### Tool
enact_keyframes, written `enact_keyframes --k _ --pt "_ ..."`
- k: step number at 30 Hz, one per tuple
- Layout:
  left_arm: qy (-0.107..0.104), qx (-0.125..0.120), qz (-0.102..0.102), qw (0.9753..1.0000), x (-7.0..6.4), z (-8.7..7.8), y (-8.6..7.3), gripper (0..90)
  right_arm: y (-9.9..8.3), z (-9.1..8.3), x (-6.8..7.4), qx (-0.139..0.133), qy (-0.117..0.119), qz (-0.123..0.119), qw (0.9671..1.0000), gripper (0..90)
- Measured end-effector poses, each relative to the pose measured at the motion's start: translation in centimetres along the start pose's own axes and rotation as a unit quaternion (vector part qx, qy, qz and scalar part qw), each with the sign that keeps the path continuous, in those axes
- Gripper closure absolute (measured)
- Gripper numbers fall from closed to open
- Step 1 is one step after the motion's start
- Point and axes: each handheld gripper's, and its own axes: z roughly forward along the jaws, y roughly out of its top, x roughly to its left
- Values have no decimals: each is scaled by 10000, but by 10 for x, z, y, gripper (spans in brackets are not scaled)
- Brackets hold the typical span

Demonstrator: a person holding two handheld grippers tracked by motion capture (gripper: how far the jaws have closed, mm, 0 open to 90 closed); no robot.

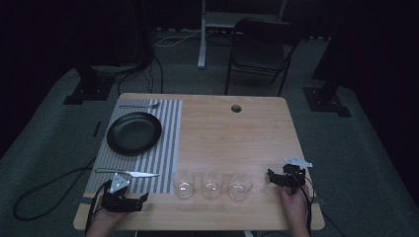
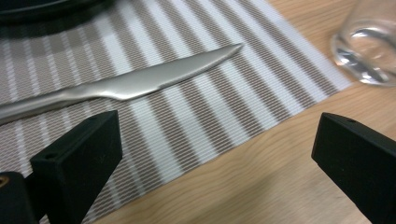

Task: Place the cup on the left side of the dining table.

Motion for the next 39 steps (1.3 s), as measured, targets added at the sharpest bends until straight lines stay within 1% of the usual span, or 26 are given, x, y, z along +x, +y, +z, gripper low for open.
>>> enact_keyframes --k 2,3,4,5,6,8,10,11,12,14,15,16,19,20,22,24,27,28,29,30,32,33,36,37,38,39 --pt "-56 32 81 9999 -4 2 2 23 0 0 0 1 -1 0 10000 118" --pt "-56 32 81 9999 -4 2 2 23 0 0 0 1 -1 0 10000 118" --pt "-126 65 170 9998 -8 4 3 23 0 0 0 1 0 -1 10000 118" --pt "-181 76 211 9996 -10 4 4 23 0 0 0 0 0 0 10000 118" --pt "-181 76 211 9996 -10 4 4 23 0 0 0 0 0 0 10000 118" --pt "-319 11 280 9991 -15 3 6 23 0 0 0 0 1 2 10000 118" --pt "-374 -28 335 9987 -20 4 8 23 0 0 0 0 1 -1 10000 118" --pt "-463 -38 369 9982 -22 4 8 23 0 0 0 1 -1 1 10000 118" --pt "-463 -38 369 9982 -22 4 8 23 0 0 0 1 -1 1 10000 118" --pt "-513 -27 430 9978 -26 6 10 23 0 0 0 0 0 -1 10000 118" --pt "-562 83 581 9967 -30 9 11 23 0 0 0 0 0 0 10000 118" --pt "-557 136 648 9962 -32 11 11 23 0 0 0 1 0 0 10000 118" --pt "-650 149 673 9955 -36 14 12 24 0 0 0 1 0 0 10000 118" --pt "-694 140 801 9943 -40 16 12 24 0 0 0 1 0 -1 10000 118" --pt "-718 131 808 9941 -42 17 13 24 0 0 0 1 0 0 10000 118" --pt "-721 65 830 9939 -46 19 15 24 0 0 0 0 -1 0 10000 118" --pt "-792 -21 842 9933 -50 21 19 24 0 0 0 1 0 0 10000 118" --pt "-888 -82 845 9924 -54 23 21 24 0 0 0 0 0 1 10000 118" --pt "-888 -82 845 9924 -54 23 21 24 0 0 0 0 1 -1 10000 118" --pt "-915 -83 898 9917 -57 26 23 24 0 0 0 1 0 -1 10000 118" --pt "-920 -90 912 9915 -59 27 24 24 0 0 0 0 0 1 10000 118" --pt "-933 -121 932 9912 -62 29 25 24 0 0 0 0 1 -1 10000 118" --pt "-968 -199 944 9906 -64 30 27 24 0 0 0 0 1 0 10000 118" --pt "-939 -359 993 9900 -66 29 28 24 0 0 0 1 1 0 10000 118" --pt "-1003 -392 941 9897 -66 30 29 24 0 0 0 1 0 -1 10000 118" --pt "-1003 -392 941 9897 -66 30 29 24 0 0 0 1 0 -1 10000 118"
